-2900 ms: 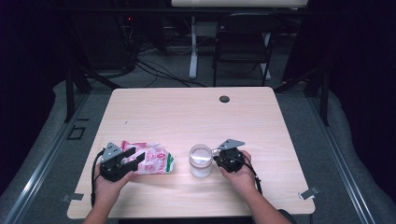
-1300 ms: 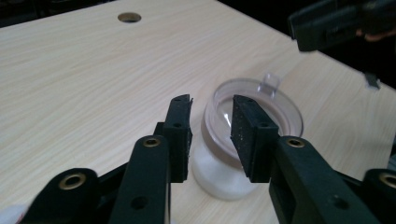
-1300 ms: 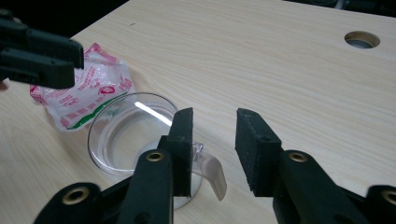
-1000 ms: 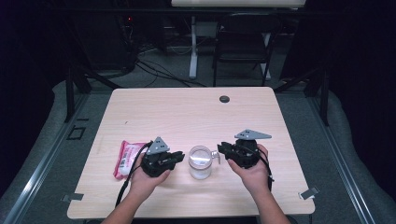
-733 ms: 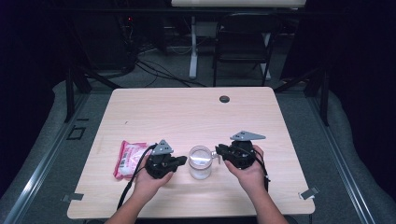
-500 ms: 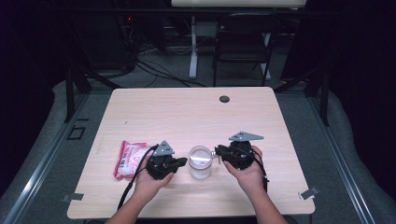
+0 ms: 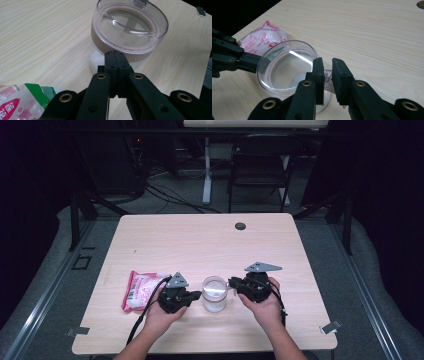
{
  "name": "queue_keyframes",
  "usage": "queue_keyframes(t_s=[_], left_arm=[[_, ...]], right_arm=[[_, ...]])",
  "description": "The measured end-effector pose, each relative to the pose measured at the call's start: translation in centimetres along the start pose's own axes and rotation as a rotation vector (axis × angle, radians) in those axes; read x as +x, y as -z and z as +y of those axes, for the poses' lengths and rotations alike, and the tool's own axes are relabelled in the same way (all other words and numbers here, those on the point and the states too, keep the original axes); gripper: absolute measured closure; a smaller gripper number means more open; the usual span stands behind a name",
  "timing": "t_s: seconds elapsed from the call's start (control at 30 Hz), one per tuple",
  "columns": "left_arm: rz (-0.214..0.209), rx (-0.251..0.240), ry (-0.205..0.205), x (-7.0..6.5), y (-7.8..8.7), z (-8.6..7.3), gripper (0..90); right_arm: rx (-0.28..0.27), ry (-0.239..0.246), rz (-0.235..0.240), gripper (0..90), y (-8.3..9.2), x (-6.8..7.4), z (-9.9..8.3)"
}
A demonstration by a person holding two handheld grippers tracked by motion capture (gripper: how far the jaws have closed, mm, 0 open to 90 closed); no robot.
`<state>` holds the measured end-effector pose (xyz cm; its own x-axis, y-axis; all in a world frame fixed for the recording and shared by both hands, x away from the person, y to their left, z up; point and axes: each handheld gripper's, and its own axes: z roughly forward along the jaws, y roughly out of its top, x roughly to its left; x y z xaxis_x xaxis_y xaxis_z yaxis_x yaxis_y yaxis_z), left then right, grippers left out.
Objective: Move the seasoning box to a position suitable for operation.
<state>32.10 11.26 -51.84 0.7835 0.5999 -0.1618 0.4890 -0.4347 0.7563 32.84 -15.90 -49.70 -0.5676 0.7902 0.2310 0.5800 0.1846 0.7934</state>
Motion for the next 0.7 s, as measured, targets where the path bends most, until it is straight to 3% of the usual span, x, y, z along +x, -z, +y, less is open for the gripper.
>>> queue_keyframes(t_s=[0.5,0.7], left_arm=[[-0.009,-0.043,-0.001,-0.1,0.7,0.4,90.0],[-0.021,-0.064,-0.007,-0.2,1.2,1.0,90.0]], right_arm=[[-0.012,-0.011,-0.008,78.2,0.2,-0.3,-0.2],[-0.010,-0.004,-0.004,74.2,1.1,-0.2,-0.1]])
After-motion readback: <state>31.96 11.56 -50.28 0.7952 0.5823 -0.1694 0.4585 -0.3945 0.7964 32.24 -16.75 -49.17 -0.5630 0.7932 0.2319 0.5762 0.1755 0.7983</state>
